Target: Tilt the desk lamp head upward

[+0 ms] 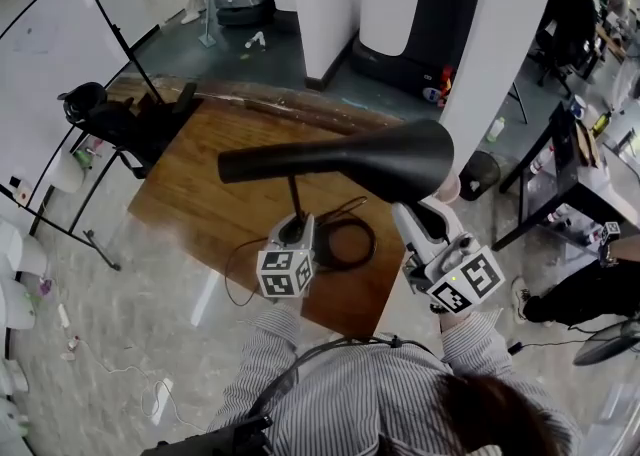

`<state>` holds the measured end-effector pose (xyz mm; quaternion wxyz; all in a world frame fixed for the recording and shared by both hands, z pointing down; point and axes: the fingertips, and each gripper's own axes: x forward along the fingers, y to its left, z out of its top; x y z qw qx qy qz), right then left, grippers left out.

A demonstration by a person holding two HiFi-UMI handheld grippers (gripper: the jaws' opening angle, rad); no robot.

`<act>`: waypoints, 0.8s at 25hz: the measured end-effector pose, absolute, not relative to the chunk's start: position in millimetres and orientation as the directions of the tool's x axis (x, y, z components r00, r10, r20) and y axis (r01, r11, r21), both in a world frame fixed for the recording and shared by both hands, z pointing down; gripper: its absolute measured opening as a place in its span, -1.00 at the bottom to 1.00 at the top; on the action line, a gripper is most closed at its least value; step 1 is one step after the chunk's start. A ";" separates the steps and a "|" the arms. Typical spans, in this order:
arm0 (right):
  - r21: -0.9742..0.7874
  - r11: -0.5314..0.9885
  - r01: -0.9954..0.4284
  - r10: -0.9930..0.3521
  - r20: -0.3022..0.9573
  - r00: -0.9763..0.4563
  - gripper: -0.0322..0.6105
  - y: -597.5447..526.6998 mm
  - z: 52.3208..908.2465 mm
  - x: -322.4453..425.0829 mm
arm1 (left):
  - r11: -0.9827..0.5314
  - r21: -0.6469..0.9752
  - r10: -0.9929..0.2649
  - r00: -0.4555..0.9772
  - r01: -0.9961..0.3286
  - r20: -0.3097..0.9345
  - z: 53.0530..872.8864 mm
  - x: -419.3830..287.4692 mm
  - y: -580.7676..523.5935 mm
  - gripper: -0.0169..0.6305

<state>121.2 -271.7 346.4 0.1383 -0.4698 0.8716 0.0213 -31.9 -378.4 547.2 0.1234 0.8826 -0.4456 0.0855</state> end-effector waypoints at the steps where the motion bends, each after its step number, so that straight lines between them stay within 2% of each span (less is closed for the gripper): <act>1: -0.081 0.554 -0.828 -0.811 -0.276 -0.516 -0.73 -272.0 338.6 122.1 | -0.571 0.141 -0.767 0.586 -0.809 0.260 547.4 -32.6 -378.8 -0.78; 20: 0.127 0.505 -0.854 -0.770 -0.379 -0.512 -0.71 -273.6 233.0 106.8 | -0.586 -0.003 -0.781 0.563 -0.811 0.272 552.3 -32.2 -379.9 -0.86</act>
